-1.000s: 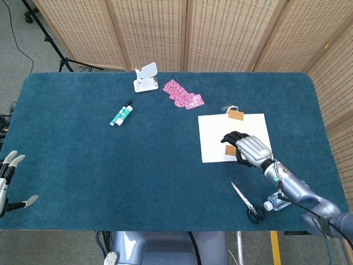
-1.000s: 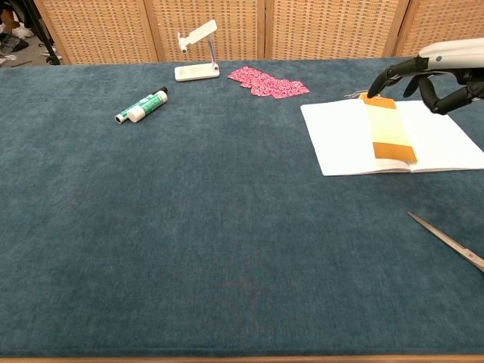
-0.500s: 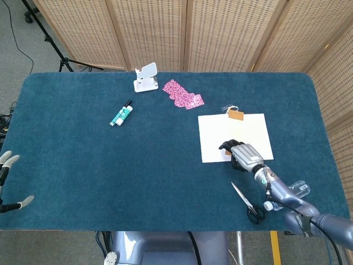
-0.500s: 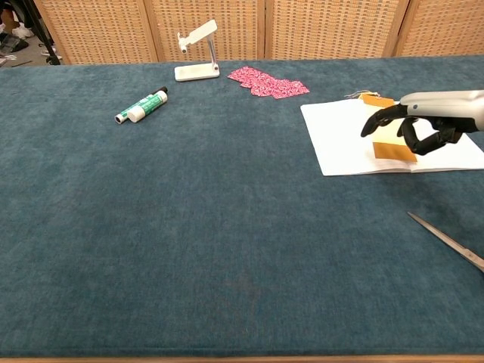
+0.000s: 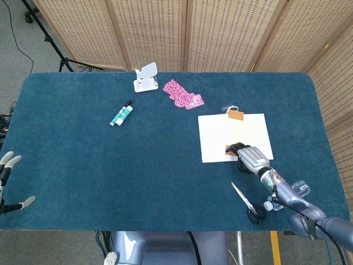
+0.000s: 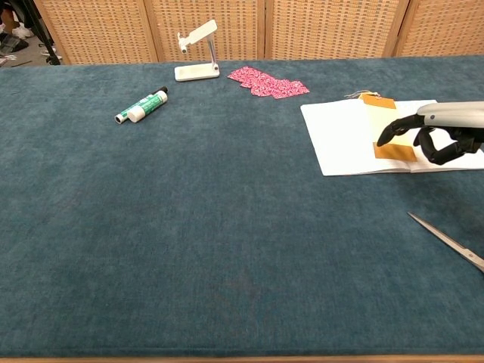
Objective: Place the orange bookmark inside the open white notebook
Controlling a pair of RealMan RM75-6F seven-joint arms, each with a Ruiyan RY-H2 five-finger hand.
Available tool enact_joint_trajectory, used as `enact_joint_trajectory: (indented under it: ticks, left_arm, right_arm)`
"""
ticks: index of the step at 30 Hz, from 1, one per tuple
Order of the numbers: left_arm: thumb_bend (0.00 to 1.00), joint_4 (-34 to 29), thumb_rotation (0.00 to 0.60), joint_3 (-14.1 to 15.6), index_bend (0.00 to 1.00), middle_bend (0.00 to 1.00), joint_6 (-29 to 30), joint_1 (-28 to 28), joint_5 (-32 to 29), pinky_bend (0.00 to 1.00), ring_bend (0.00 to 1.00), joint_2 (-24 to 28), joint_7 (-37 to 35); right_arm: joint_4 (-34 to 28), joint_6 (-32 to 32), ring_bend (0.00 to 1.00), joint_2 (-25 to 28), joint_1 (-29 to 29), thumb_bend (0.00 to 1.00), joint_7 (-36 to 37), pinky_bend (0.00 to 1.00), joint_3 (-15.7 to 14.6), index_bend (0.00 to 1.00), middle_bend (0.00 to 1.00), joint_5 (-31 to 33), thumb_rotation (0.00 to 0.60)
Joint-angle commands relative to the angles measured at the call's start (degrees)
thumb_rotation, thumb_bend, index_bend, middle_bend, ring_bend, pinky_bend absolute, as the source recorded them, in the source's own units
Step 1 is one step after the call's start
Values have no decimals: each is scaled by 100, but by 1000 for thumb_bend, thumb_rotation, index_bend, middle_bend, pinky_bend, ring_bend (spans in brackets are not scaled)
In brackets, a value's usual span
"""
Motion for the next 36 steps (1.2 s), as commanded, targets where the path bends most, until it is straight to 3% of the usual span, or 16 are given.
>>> enact_joint_trajectory:
  ticks: [1, 36]
  left_arm:
    - [0, -5, 600, 3, 0, 0, -1, 0, 1, 0, 0, -3, 15]
    - [0, -82, 600, -3, 0, 0, -111, -75, -88, 0, 0, -113, 375]
  right_arm:
    - [56, -17, 113, -33, -26, 1000, 25, 195, -7, 195, 165, -31, 600]
    - [904, -501, 113, 194, -243, 1000, 316, 205, -484, 204, 175, -886, 600]
